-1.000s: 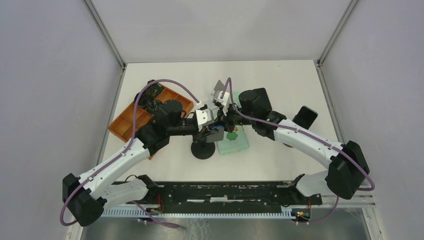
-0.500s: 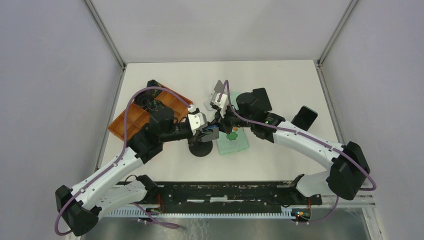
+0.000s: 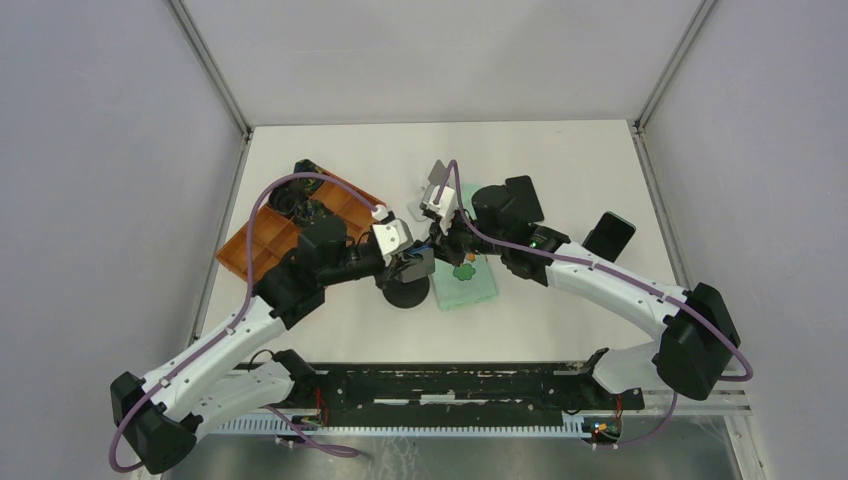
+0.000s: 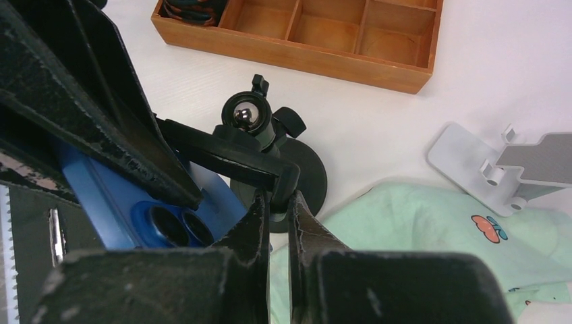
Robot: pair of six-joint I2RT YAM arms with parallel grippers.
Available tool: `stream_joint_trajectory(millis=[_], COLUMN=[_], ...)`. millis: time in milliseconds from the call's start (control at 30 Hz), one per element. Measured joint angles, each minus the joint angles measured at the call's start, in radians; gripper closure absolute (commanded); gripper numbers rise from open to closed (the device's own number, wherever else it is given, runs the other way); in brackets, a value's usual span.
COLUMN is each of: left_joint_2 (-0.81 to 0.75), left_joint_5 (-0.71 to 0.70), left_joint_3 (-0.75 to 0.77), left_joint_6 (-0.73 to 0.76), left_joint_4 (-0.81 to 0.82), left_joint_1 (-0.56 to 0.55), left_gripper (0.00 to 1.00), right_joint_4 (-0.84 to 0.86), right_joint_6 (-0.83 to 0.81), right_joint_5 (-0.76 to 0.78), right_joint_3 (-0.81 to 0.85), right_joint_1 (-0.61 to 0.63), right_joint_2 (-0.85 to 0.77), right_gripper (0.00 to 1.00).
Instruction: Place the phone on the phone stand
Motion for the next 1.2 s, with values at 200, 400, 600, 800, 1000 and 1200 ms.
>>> stream_joint_trajectory(millis=[200, 400, 600, 800, 1000, 1200], left_joint_2=[-0.013, -0.029, -0.051, -0.058, -0.06, -0.06], left_joint_5=[-0.021, -0.037, -0.05, -0.065, -0.079, -0.093], left_joint_3=[-0.014, -0.021, -0.028, -0.031, -0.031, -0.031], left_joint_6=[-0.032, -0.056, -0.093, -0.14, -0.179, -0.204], left_joint_4=[0.018, 0.02, 0.026, 0.031, 0.03, 0.029], left_joint_1=[0.0, 0.0, 0.0, 0.001, 0.003, 0.003], left_gripper=[0.98, 0.98, 0.98, 0.98, 0.98, 0.98], right_joint_4=[0.0, 0.001, 0.0, 0.001, 0.006, 0.005], right_joint_6=[-0.004, -0.004, -0.004, -0.004, -0.004, -0.003], right_joint_5=[0.008, 0.008, 0.005, 0.005, 0.006, 0.009], right_joint_3=[0.0, 0.0, 0.0, -0.001, -0.006, -0.006], right_joint_1=[0.001, 0.001, 0.001, 0.001, 0.001, -0.001], right_joint_2=[0.0, -0.001, -0.003, -0.005, -0.008, -0.009], right_gripper=[1.0, 1.0, 1.0, 1.0, 1.0, 1.0])
